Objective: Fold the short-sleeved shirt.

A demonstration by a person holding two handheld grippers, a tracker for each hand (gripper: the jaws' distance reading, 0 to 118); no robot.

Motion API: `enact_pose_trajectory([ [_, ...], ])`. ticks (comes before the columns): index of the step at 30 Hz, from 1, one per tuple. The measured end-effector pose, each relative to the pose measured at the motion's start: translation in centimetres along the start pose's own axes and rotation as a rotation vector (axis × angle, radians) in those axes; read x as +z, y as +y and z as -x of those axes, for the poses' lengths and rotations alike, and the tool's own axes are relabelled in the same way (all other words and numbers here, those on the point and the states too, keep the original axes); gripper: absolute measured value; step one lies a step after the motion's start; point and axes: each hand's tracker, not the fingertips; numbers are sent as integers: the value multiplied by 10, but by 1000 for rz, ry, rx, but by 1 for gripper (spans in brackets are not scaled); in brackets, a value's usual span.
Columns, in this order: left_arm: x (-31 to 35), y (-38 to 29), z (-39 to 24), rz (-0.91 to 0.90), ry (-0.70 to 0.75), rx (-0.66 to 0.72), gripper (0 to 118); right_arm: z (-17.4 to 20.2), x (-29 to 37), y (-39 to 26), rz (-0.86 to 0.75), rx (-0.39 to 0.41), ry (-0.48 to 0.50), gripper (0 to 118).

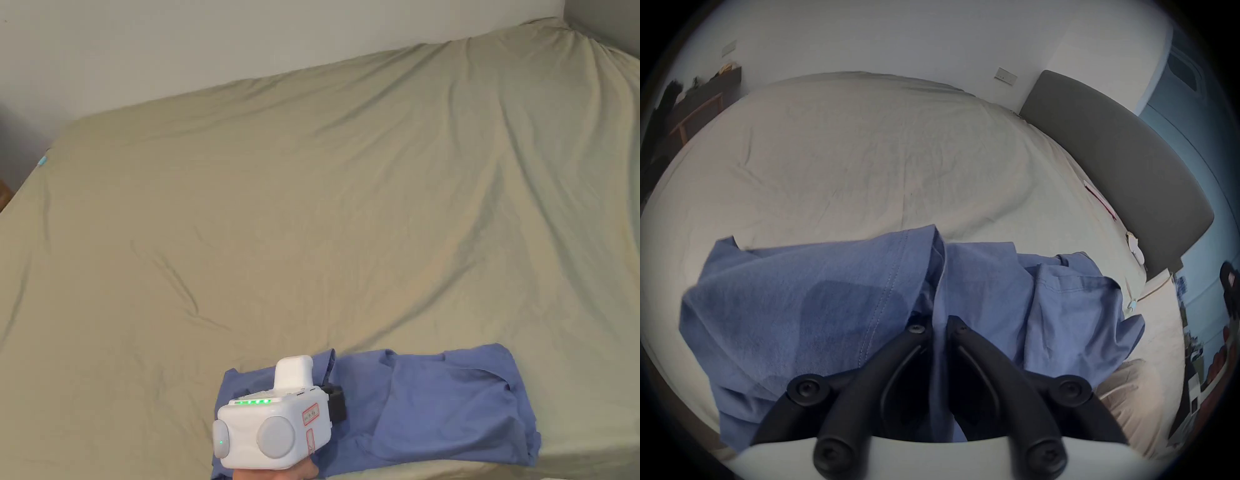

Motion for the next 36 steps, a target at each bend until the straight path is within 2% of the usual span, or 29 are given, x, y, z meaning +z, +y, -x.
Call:
enact_pose_trajectory([
  [1, 4, 0, -2, -17, -4, -28, 14, 3, -1, 1, -1, 0, 8, 0],
  [2, 10, 1, -2, -29, -9, -53, 40, 8, -2, 3, -3, -1, 19, 0],
  [3, 16, 1, -2, -25, -33, -53, 84, 13, -2, 5, -5, 2, 28, 0],
  [4, 22, 1, -3, -30, -37, -59, 109, 17, -1, 7, -9, 8, 35, 0],
  [5, 32, 0, -4, -64, -39, -77, 117, 22, 0, 9, -15, 19, 42, 0],
  [10, 91, -5, 10, -171, -86, -55, 117, 41, 10, 17, -37, 46, 81, 0],
  [12, 126, -10, 28, -236, -28, -48, 117, 47, 15, 19, -45, 63, 87, 0],
  [14, 153, -13, 51, -271, 57, -16, 112, 53, 19, 21, -53, 83, 90, 0],
  [15, 166, -14, 64, -283, 114, 7, 93, 53, 20, 20, -59, 86, 96, 0],
  [16, 176, -15, 74, -306, 154, 21, 60, 55, 20, 20, -62, 85, 102, 0],
  [17, 186, -16, 85, -326, 205, 41, 11, 57, 20, 21, -64, 81, 108, 0],
  [18, 190, -15, 94, -322, 275, 73, 0, 58, 20, 21, -65, 77, 116, 0],
  [20, 193, -12, 110, -294, 356, 110, 0, 61, 20, 20, -66, 76, 124, 0],
  [23, 188, -6, 118, -281, 306, 151, 0, 65, 20, 19, -61, 84, 131, 0],
  [29, 146, 16, 86, -185, 418, -25, 0, 62, 21, 13, -48, 92, 131, 0],
  [34, 81, 18, 56, -86, 456, -142, 0, 49, 20, 9, -40, 65, 110, 0],
  [36, 48, 13, 42, -18, 537, -195, 0, 42, 21, 5, -41, 54, 97, 0],
])
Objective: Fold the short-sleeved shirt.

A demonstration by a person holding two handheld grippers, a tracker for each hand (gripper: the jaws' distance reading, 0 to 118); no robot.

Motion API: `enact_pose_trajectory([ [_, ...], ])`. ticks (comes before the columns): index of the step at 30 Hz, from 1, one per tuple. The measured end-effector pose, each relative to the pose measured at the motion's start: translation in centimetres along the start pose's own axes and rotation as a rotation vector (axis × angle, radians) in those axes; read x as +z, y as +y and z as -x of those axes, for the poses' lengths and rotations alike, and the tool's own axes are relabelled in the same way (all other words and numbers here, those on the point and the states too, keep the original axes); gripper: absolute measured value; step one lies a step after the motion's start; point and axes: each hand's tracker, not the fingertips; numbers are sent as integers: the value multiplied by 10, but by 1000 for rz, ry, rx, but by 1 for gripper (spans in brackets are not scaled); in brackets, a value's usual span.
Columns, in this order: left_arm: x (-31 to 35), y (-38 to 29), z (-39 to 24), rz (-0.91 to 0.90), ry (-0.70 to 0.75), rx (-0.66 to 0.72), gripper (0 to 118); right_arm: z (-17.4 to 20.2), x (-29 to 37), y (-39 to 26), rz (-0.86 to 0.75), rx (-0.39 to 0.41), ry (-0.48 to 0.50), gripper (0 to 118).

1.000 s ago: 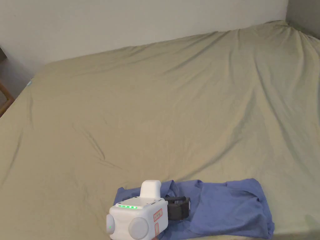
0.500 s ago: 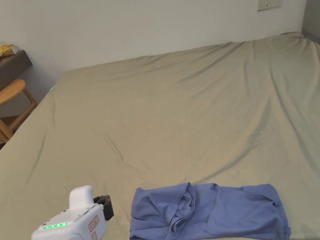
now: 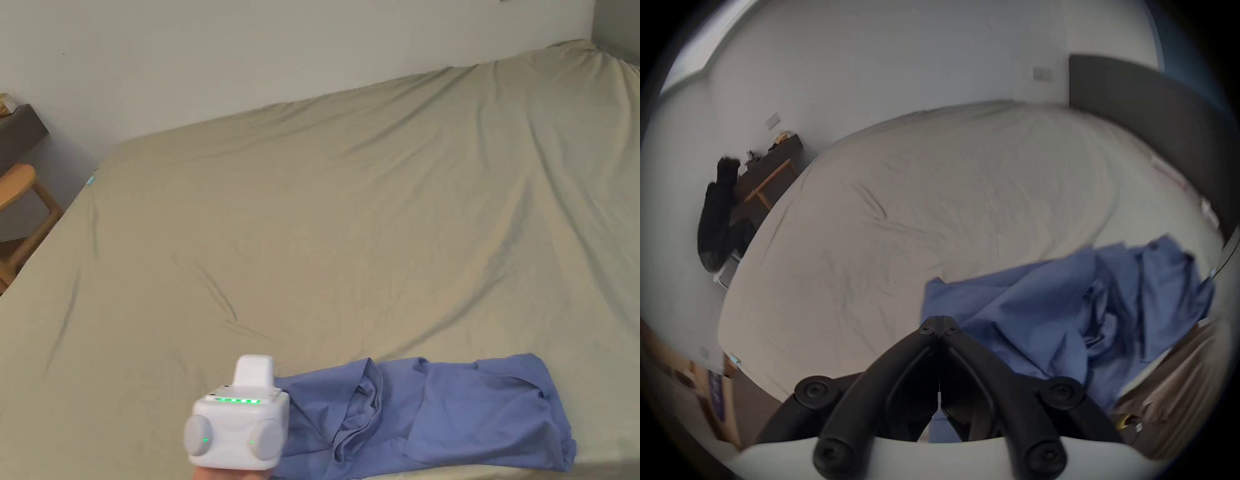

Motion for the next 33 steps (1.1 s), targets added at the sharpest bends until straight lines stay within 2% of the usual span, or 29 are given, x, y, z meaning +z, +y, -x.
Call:
enact_pose_trajectory([
  [3, -14, -2, -41, -40, 168, -103, 0, -10, 4, -4, 15, -29, -15, 0],
  [4, -18, 1, -52, -37, 165, -145, 0, -14, 6, -4, 27, -50, -10, 0],
  [7, -32, 0, -83, 81, 1, -97, 0, -22, 11, -3, 22, -65, -11, 0],
  [10, -25, -12, -118, 24, 109, -219, 0, -27, 14, -1, 20, -58, -29, 0],
  [12, -17, -14, -125, -6, -23, -168, 0, -29, 17, 1, 16, -63, -28, 0],
  [14, -15, -17, -129, -20, -13, -161, 0, -29, 16, 1, 15, -71, -19, 0],
  [17, -7, -19, -140, -8, -100, -114, 0, -25, 14, 1, 19, -55, -21, 0],
  [19, -1, -20, -145, -8, -93, -129, 0, -20, 14, 3, 17, -60, -10, 0],
  [20, 2, -20, -145, 2, -150, -113, 0, -16, 15, 4, 17, -58, -6, 0],
  [22, 5, -19, -133, 35, -276, -51, 0, -10, 18, 8, 12, -41, -1, 0],
  [23, 8, -18, -120, 40, -393, 22, 0, -6, 21, 12, 9, -33, 6, 0],
  [25, 19, -16, -93, 9, -483, 123, 0, -1, 27, 18, -15, -18, 26, 0],
  [30, 95, -12, 0, -309, -522, 245, 0, 13, 33, 28, -62, 8, 53, 0],
  [33, 140, -28, 61, -536, -469, 351, 0, 23, 34, 31, -103, 1, 93, 0],
])
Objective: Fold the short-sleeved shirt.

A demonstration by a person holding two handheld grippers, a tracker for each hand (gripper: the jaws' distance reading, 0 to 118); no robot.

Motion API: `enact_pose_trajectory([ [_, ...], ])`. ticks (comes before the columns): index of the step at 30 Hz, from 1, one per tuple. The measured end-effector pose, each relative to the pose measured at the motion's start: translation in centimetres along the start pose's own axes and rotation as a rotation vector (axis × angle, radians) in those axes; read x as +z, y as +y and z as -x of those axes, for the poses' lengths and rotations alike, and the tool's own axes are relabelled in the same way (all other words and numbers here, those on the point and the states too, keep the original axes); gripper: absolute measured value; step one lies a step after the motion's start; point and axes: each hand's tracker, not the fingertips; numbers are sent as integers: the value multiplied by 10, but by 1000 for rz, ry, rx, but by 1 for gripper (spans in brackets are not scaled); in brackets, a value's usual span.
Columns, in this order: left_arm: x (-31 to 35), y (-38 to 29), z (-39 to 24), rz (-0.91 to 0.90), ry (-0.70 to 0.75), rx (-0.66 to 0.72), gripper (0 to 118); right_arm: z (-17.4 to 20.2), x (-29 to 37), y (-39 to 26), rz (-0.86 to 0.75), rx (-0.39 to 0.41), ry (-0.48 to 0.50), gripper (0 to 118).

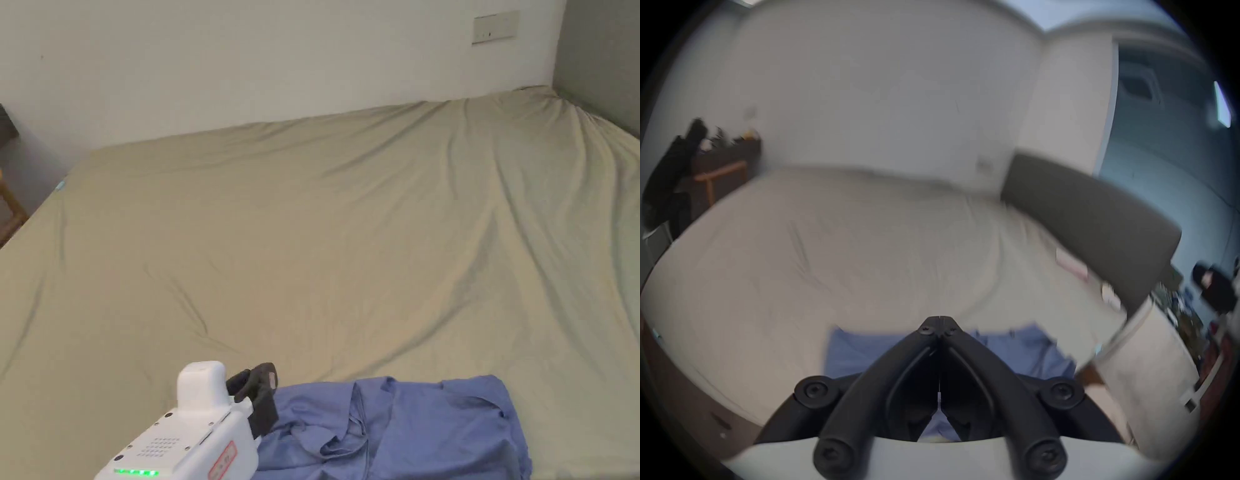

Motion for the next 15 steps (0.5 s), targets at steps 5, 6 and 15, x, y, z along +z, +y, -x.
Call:
enact_pose_trajectory([
  [5, 80, 15, 52, -291, 107, -5, 0, 16, -3, 0, -90, 22, 65, 0],
  [6, 85, 14, 57, -294, 149, -16, 0, 18, -3, -1, -103, 28, 59, 0],
  [15, 70, 3, 58, -98, 190, 11, 0, 32, 1, -1, -103, 72, 52, 0],
])
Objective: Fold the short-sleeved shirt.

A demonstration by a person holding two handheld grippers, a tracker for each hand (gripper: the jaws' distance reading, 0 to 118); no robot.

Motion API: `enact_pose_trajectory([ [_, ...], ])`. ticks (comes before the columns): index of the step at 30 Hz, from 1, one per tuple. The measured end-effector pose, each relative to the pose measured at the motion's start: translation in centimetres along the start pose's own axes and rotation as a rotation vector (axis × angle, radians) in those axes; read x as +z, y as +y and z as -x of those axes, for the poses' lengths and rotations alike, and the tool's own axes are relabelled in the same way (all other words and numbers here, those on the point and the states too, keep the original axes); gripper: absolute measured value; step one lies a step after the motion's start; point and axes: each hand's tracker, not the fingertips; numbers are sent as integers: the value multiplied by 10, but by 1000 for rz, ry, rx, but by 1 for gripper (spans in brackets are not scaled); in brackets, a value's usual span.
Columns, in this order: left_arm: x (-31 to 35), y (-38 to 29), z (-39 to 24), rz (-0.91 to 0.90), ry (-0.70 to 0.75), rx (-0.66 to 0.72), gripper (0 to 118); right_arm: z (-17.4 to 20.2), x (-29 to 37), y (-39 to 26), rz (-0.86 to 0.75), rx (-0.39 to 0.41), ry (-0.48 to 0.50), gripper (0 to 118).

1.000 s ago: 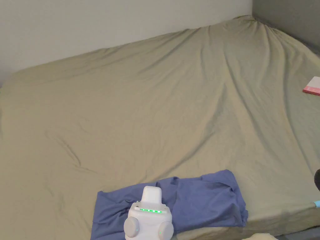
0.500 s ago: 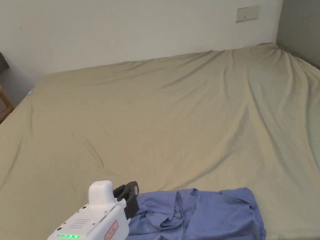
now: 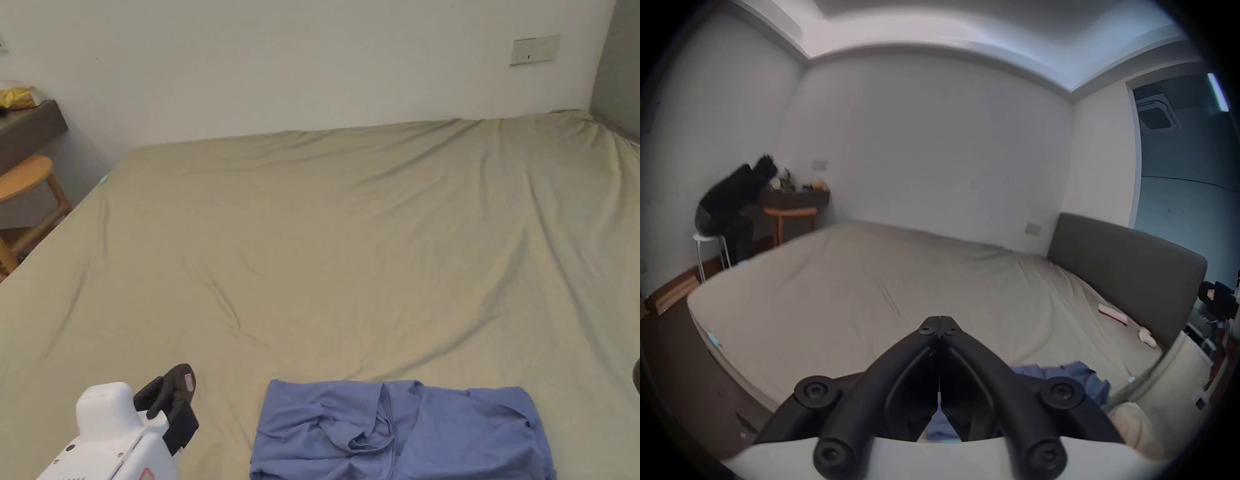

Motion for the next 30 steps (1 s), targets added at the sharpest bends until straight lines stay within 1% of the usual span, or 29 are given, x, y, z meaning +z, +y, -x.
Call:
enact_pose_trajectory([
  [3, -25, -5, 6, 164, -100, 78, 0, -3, -1, 1, 18, 11, 1, 0],
  [5, -51, -8, 12, 307, -95, 89, 0, -7, 0, 0, 26, 1, 0, 0],
  [6, -64, -10, 20, 392, -130, 126, 0, -8, 0, 0, 29, -6, 0, 0],
  [7, -76, -15, 26, 444, -166, 174, 0, -9, 1, -1, 32, -12, 0, 0],
  [8, -92, -21, 36, 482, -212, 257, 0, -11, 0, -2, 37, -19, -3, 0],
  [9, -109, -27, 44, 548, -222, 332, 0, -12, 0, -3, 40, -22, -5, 0],
  [10, -121, -31, 51, 611, -216, 328, 0, -13, 0, -4, 45, -24, -6, 0],
  [13, -158, -49, 69, 692, -230, 375, 0, -16, -1, -11, 66, -21, -26, 0],
  [14, -167, -55, 75, 709, -224, 409, 5, -17, -2, -13, 73, -21, -35, 0],
  [15, -177, -59, 82, 715, -210, 423, 39, -20, -2, -16, 81, -25, -37, 0],
  [16, -183, -62, 84, 714, -186, 417, 77, -22, -3, -18, 89, -32, -35, 0],
  [17, -189, -66, 86, 720, -154, 410, 109, -24, -5, -21, 100, -44, -33, 0],
  [18, -193, -69, 88, 733, -163, 398, 118, -26, -6, -23, 110, -52, -41, 0],
  [20, -196, -72, 90, 716, -192, 406, 117, -30, -10, -27, 124, -49, -52, 0],
  [21, -201, -74, 88, 724, -184, 389, 117, -32, -12, -29, 133, -49, -54, 0],
  [26, -216, -87, 73, 808, -114, 228, 117, -39, -24, -35, 152, -75, -64, 0],
  [30, -227, -96, 62, 832, -99, 194, 117, -38, -29, -32, 159, -72, -57, 0],
])
